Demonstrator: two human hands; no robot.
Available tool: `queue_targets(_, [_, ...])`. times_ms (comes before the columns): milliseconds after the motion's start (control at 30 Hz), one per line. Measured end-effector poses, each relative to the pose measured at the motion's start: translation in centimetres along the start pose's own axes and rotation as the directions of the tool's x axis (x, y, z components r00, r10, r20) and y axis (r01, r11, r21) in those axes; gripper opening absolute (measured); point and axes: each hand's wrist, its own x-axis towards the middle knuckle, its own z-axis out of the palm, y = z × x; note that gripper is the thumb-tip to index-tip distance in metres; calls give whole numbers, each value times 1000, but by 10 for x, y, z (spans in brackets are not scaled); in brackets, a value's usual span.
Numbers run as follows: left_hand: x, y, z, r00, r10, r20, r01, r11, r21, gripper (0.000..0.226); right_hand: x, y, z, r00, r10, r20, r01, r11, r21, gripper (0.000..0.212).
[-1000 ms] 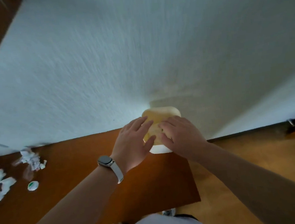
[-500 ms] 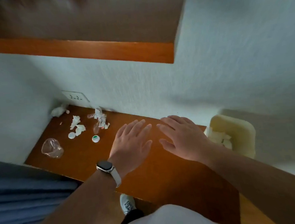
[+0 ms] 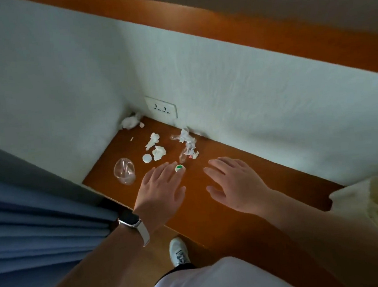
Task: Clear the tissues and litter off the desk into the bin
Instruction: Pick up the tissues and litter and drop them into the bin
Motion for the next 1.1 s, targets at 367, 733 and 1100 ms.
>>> queue_targets(367, [-2, -145, 16, 980, -200, -20, 197, 976, -88, 52, 96, -49, 59, 992, 54, 114, -53, 999, -5, 48])
queue_targets(733, [4, -186, 58, 972, -235, 19, 232, 943, -240, 59, 145, -46, 107, 960, 116, 256, -111, 993, -34, 43])
queue_targets(1100, [6, -160, 53, 982, -161, -100, 128, 953, -275, 41, 116, -47, 95, 984, 73, 161, -82, 995, 53, 31])
